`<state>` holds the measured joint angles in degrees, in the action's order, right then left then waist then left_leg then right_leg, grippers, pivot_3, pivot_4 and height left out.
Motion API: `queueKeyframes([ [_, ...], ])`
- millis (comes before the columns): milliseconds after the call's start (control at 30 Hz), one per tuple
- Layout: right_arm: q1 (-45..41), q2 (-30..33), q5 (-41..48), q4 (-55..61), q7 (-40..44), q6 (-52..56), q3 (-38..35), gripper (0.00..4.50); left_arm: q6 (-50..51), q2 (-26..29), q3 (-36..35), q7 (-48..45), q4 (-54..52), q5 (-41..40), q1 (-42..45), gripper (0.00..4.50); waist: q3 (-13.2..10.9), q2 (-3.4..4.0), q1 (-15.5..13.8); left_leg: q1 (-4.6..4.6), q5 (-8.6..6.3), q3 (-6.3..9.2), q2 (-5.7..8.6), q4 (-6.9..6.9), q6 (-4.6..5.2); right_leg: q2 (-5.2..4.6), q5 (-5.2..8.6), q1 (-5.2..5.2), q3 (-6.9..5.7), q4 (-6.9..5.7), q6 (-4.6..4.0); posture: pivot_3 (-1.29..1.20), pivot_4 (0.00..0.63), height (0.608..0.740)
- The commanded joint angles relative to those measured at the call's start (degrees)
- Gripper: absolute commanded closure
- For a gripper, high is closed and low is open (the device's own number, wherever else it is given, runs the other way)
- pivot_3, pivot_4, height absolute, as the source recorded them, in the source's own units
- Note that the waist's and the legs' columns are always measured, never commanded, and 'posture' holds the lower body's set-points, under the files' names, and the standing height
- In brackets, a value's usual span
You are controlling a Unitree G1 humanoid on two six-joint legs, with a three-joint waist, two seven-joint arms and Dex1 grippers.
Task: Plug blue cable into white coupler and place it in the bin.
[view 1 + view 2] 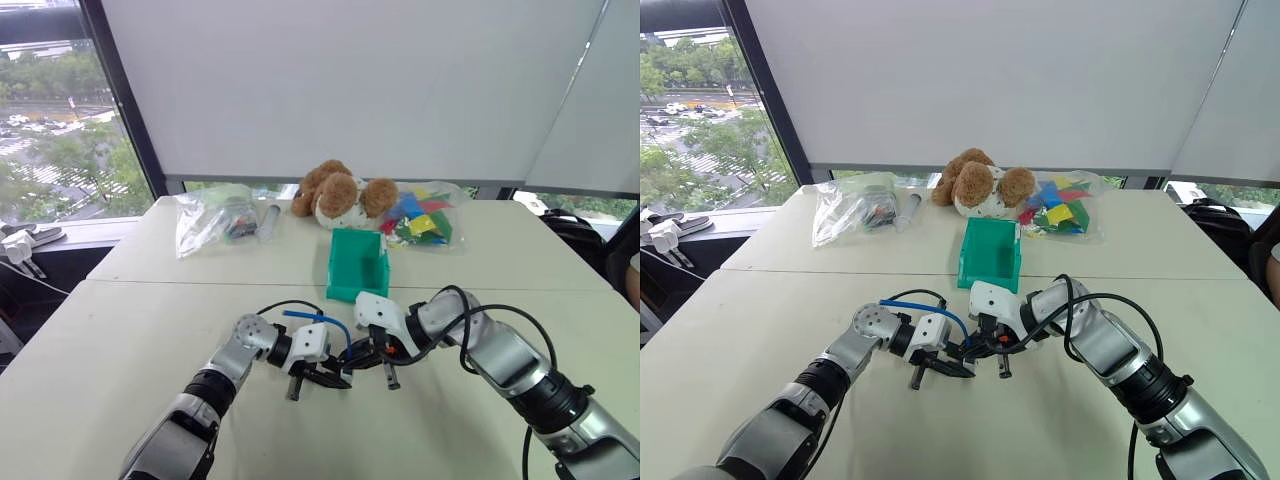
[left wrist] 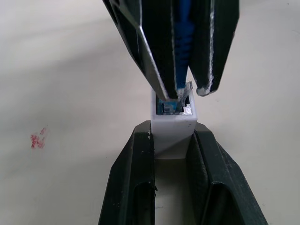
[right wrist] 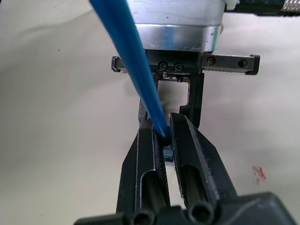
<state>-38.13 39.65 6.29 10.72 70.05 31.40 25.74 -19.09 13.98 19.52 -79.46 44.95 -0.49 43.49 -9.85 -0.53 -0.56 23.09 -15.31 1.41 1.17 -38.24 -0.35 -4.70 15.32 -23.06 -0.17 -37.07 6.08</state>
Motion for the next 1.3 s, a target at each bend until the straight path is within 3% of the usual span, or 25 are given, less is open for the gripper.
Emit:
queueKeyframes([
  [33,2.72,-0.44,-1.6,-1.78,0.75,0.32,3.78,4.5,0.49,0.41,0.64,2.12,0.16,2.01,-0.46,4.17,0.06,-0.01,0.01,-0.02,0.0,0.0,0.0,0.0,0.0,0.0,0.0,0.01,0.0,0.0,0.0,0.0,0.15,0.74],
  [500,4.68,-1.0,-1.52,-1.08,-0.79,0.95,1.78,4.5,1.78,1.5,0.29,1.42,-1.47,1.79,-1.35,4.17,0.44,-0.16,0.04,-0.67,-0.02,0.01,-0.05,0.24,0.0,-0.02,0.02,0.62,0.0,0.24,-0.04,0.0,0.15,0.74],
  [733,3.4,-0.17,0.56,2.4,-1.27,3.78,-1.97,4.5,5.51,4.69,-1.66,0.26,-7.47,-1.04,-3.16,0.7,0.44,-0.15,0.38,-0.56,-0.03,0.01,-0.08,0.36,0.0,-0.08,0.03,0.44,0.01,0.25,-0.05,0.0,0.15,0.74],
  [800,2.59,0.44,1.57,3.31,-1.13,4.74,-3.55,4.5,8.05,6.7,-3.63,0.33,-10.76,-3.33,-4.01,0.05,0.42,-0.15,0.39,-0.42,-0.03,0.01,-0.08,0.41,0.0,-0.21,0.03,0.29,0.01,0.27,-0.05,0.0,0.15,0.74],
  [967,-4.26,0.36,6.47,1.12,-3.07,6.94,-12.75,4.5,18.53,12.55,-12.1,3.77,-20.44,-10.64,-6.16,0.05,0.12,-0.02,0.36,0.4,-0.01,0.01,-0.04,0.22,-0.03,-0.29,0.0,-0.54,0.01,0.08,-0.04,0.0,0.15,0.74],
  [1133,-16.37,-2.55,2.61,-16.63,-10.23,-0.32,-15.86,4.5,24.58,15.9,-17.19,8.98,-26.05,-13.36,-9.19,0.05,-0.05,0.17,0.81,0.37,0.0,0.01,0.0,0.28,-0.04,-0.34,0.0,-0.52,0.01,0.1,-0.04,0.0,0.15,0.74],
  [1300,-26.77,-9.3,-2.19,-40.89,-18.1,-8.87,-15.9,4.5,29.76,16.45,-18.61,12.89,-31.19,-14.73,-12.64,0.05,-0.11,0.13,1.44,0.38,0.0,-0.1,0.05,0.36,-0.05,-0.33,0.0,-0.57,0.0,0.12,-0.03,0.0,0.15,0.74],
])
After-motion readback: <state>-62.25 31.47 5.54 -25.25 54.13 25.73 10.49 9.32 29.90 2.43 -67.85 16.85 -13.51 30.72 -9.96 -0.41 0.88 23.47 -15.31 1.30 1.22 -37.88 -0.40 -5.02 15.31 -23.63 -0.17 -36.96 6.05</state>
